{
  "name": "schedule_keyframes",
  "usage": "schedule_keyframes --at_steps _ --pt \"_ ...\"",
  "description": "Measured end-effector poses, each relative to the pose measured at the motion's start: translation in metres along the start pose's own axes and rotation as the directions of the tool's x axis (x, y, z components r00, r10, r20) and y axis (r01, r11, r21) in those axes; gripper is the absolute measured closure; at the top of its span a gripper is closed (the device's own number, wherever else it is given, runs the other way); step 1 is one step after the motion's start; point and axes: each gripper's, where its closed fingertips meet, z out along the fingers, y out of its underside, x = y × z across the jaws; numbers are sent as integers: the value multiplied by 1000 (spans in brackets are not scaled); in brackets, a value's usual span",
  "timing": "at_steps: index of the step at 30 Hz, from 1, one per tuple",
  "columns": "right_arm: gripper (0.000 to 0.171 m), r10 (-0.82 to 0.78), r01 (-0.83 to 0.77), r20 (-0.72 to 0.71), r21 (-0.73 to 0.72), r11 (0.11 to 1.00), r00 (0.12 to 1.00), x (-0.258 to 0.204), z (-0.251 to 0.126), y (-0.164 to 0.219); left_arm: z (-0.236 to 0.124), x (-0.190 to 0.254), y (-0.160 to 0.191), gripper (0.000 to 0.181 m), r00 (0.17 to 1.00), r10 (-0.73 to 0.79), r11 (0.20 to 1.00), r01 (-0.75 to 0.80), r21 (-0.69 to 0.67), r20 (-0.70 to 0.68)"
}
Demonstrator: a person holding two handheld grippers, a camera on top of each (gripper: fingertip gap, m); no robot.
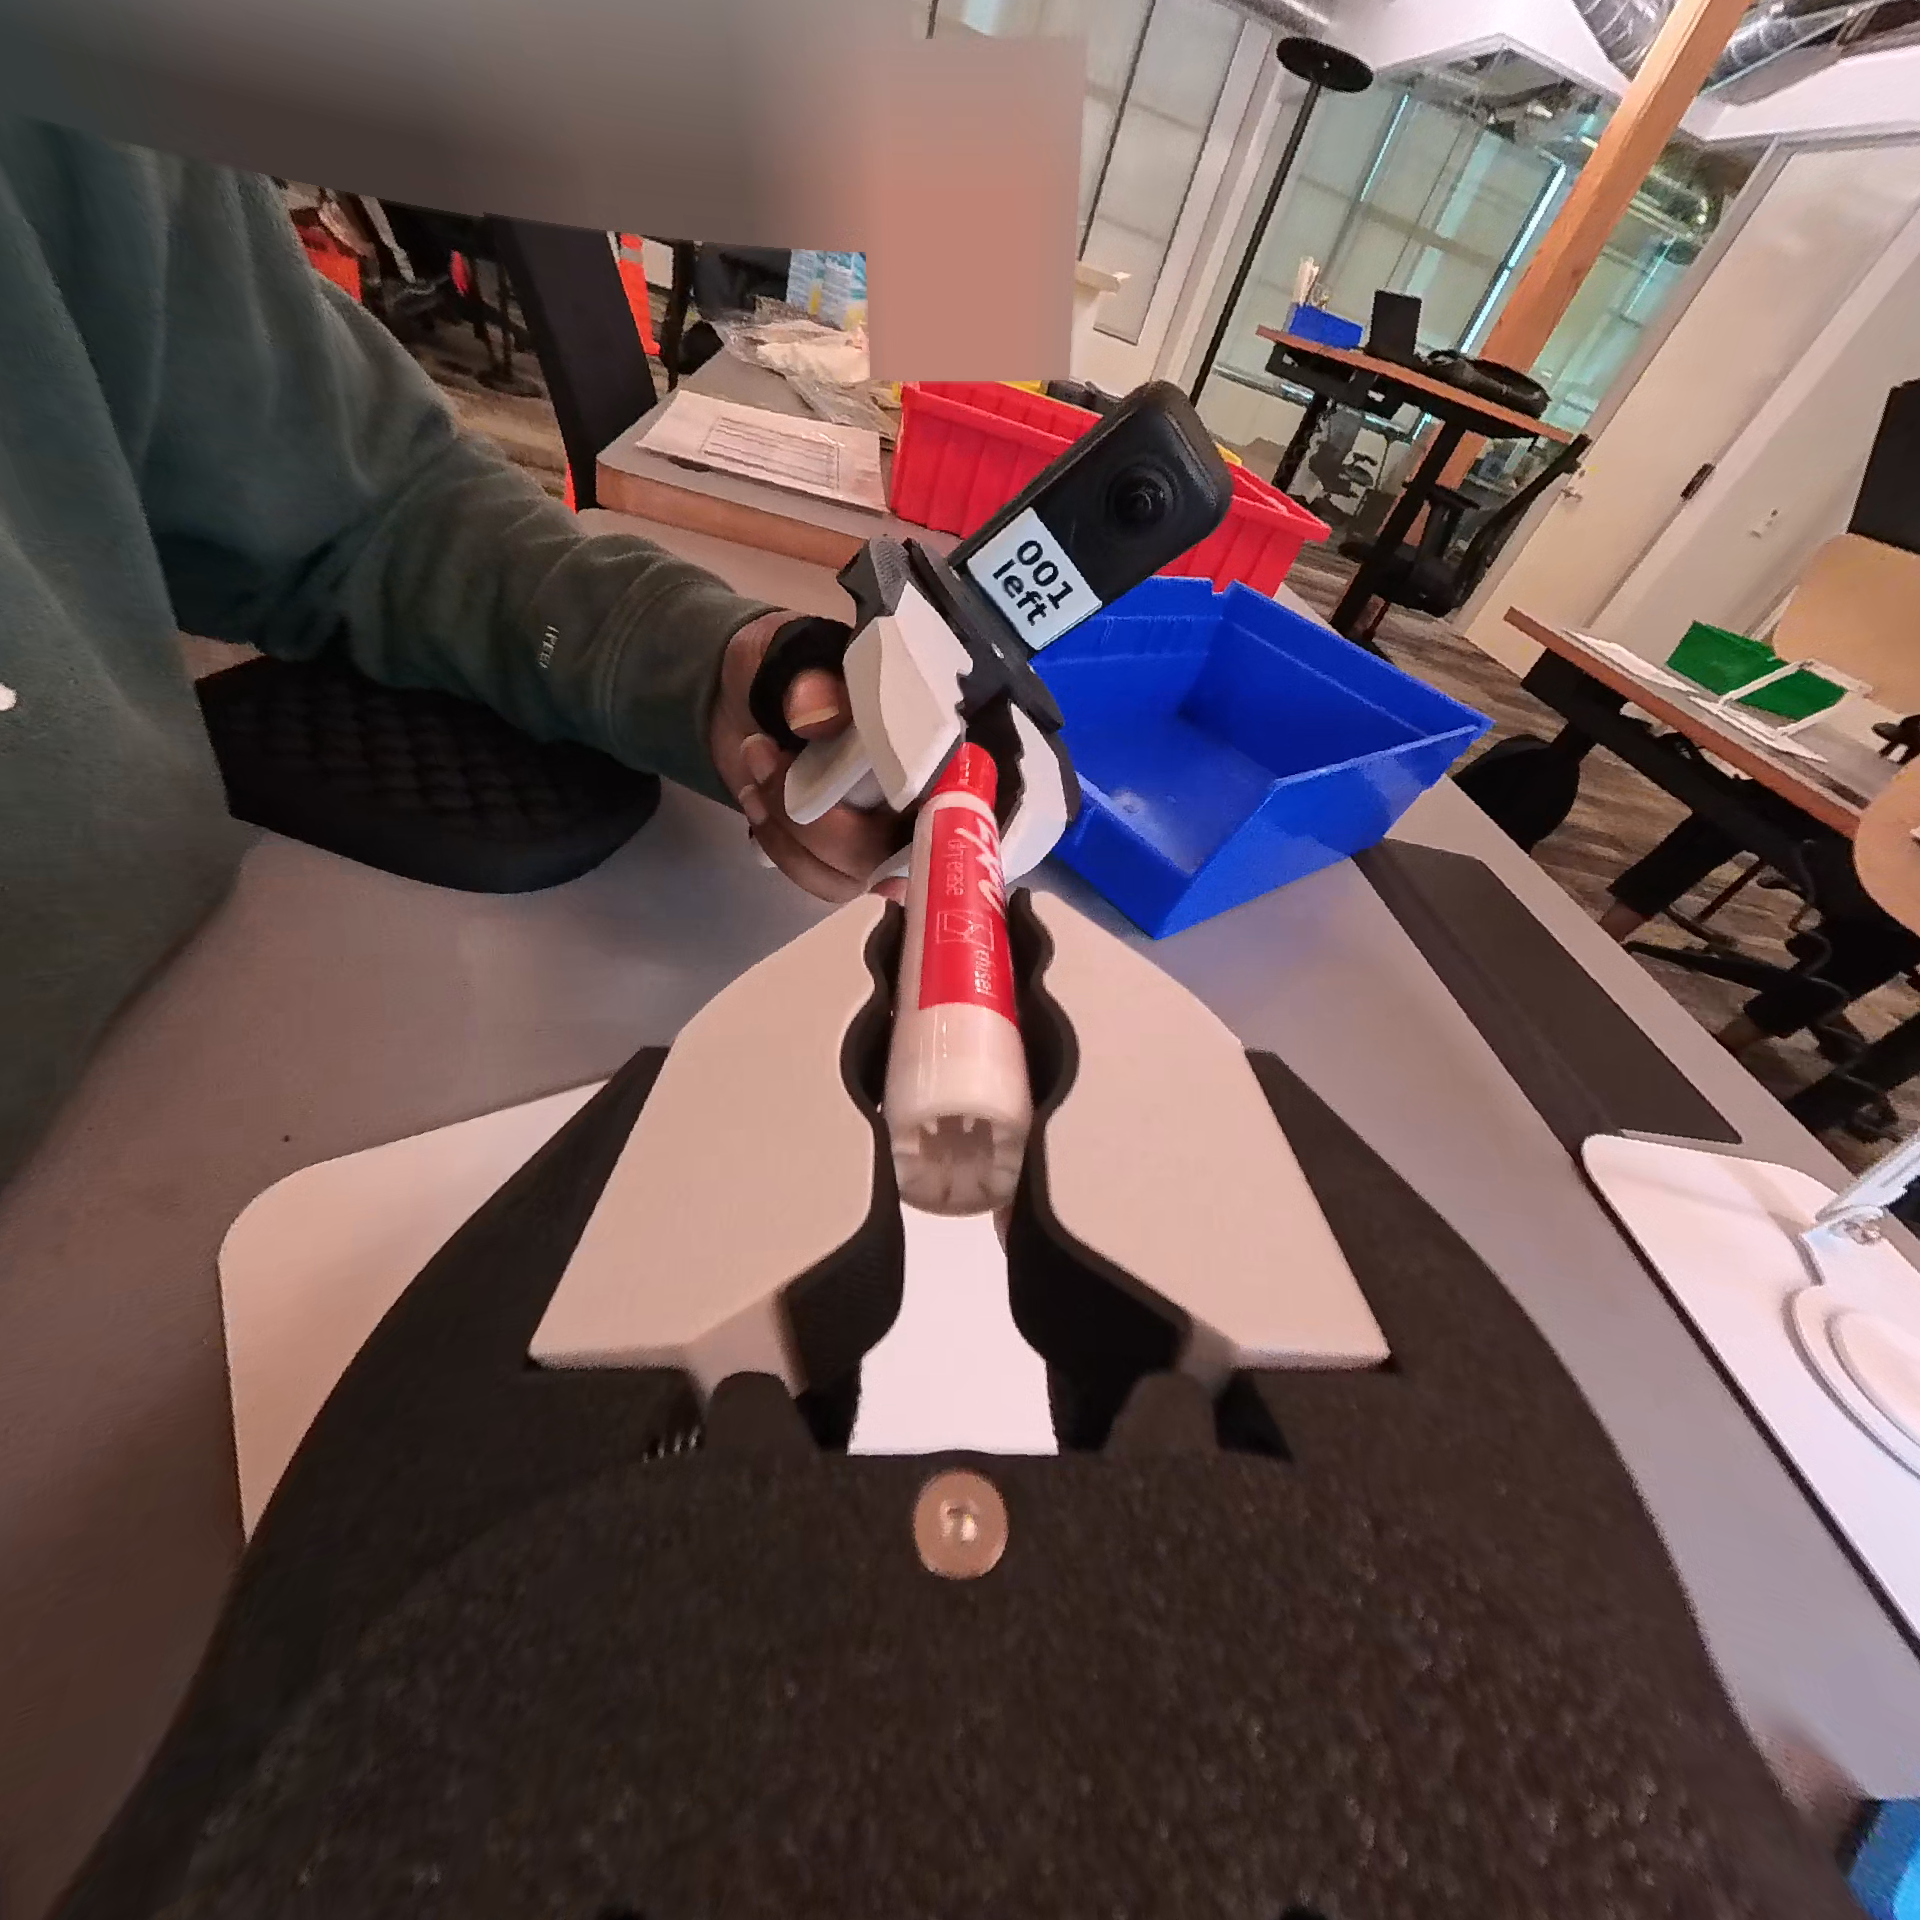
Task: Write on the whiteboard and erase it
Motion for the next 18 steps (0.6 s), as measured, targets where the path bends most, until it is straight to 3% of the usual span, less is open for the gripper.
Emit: schedule_keyframes --at_steps 2,4,5,6,8,11,18 --pt "151 18 -18 13 5 1000 1000 -1 -2 1 -1 0 1 161 1000 8 1000 -8 -8 6" --pt "151 85 -83 -24 79 993 996 14 -27 -9 -58 -22 -38 163 993 -59 973 34 229 100" --pt "152 98 -92 -68 84 992 993 26 -46 -9 -78 -29 -36 163 985 -33 970 -9 241 171" --pt "151 47 -45 -107 20 999 993 25 -52 1 -71 -32 -16 162 973 19 987 -54 148 229" --pt "151 61 -63 -49 -47 997 997 4 -42 22 -47 -34 9 162 956 130 991 -122 -46 262" --pt "151 107 -110 -35 -122 986 994 10 -43 38 -50 -44 4 162 943 136 990 -119 -73 305" --pt "151 129 -144 -71 -268 953 989 12 -46 63 -69 -62 16 162 827 320 944 -240 -225 462"
